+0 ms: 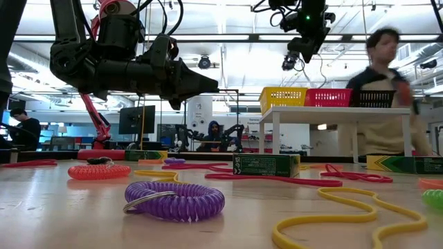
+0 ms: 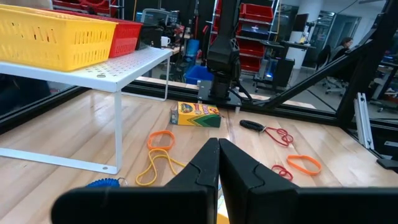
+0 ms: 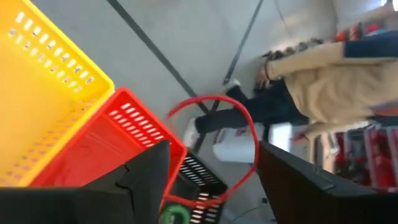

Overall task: Pick & Place Office Desk Supplies
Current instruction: Put the red rubber band on the red basket, then put the yellow rubber band on the red basket

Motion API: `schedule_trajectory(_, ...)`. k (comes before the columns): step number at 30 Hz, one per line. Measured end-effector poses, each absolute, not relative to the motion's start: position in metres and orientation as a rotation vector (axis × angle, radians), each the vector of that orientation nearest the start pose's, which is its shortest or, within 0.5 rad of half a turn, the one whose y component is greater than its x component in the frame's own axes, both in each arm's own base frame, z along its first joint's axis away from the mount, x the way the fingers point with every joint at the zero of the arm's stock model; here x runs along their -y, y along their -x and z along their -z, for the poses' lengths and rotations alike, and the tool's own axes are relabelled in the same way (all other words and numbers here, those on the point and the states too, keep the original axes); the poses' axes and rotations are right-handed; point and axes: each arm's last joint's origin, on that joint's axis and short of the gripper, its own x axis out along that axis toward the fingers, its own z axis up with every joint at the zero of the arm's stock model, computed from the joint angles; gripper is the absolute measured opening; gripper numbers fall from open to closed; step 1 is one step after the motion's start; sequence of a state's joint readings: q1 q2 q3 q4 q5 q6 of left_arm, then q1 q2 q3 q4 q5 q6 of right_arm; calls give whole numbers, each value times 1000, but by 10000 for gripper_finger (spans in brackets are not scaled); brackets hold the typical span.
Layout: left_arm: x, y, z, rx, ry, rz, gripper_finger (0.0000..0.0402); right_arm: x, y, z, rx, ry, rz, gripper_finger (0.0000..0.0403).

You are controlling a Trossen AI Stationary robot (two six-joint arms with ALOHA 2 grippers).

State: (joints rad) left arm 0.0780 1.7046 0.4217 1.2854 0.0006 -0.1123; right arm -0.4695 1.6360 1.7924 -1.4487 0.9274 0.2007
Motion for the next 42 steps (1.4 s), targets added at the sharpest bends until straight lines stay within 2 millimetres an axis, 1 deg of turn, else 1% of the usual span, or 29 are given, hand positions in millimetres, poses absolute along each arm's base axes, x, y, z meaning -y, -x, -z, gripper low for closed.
schedule_trajectory(3, -22, -278, -147, 6, 112, -77, 13, 155, -249, -380, -1203, 33, 1277, 230)
schedule_trajectory(5, -22, -278, -147, 7, 112, -77, 13, 157, -246, -378, -1207, -71, 1248, 202)
schedule_trajectory(8, -22, -278, -147, 7, 112, -77, 13, 163, -241, -376, -1211, -168, 1251, 136)
schedule_trajectory(11, -22, -278, -147, 7, 112, -77, 13, 171, -233, -375, -1228, -236, 1259, 47)
schedule_trajectory(12, -22, -278, -147, 7, 112, -78, 13, 173, -232, -375, -1232, -252, 1258, 24)
schedule_trajectory(13, -22, -278, -147, 7, 112, -77, 13, 175, -230, -375, -1232, -266, 1258, 14)
schedule_trajectory(16, -22, -278, -147, 7, 112, -77, 13, 180, -228, -374, -1212, -321, 1247, 17)
schedule_trajectory(20, -22, -278, -147, 6, 112, -77, 13, 185, -229, -374, -1169, -371, 1231, 6)
schedule_trajectory(22, -22, -278, -147, 7, 112, -77, 13, 186, -229, -374, -1151, -390, 1236, 11)
schedule_trajectory(25, -22, -278, -147, 7, 112, -77, 13, 185, -229, -374, -1158, -410, 1224, 36)
schedule_trajectory(29, -22, -278, -147, 7, 112, -77, 13, 184, -230, -372, -1161, -458, 1193, 84)
schedule_trajectory(30, -22, -278, -147, 7, 112, -78, 13, 184, -231, -368, -1158, -463, 1194, 96)
schedule_trajectory(32, -22, -278, -147, 7, 112, -77, 13, 186, -232, -354, -1191, -482, 1183, 119)
schedule_trajectory(35, -22, -278, -147, 6, 112, -78, 13, 190, -227, -331, -1282, -482, 1193, 148)
schedule_trajectory(37, -22, -278, -147, 7, 112, -77, 13, 193, -225, -322, -1302, -457, 1224, 161)
schedule_trajectory(42, -22, -278, -147, 7, 112, -77, 13, 191, -220, -327, -1307, -396, 1270, 174)
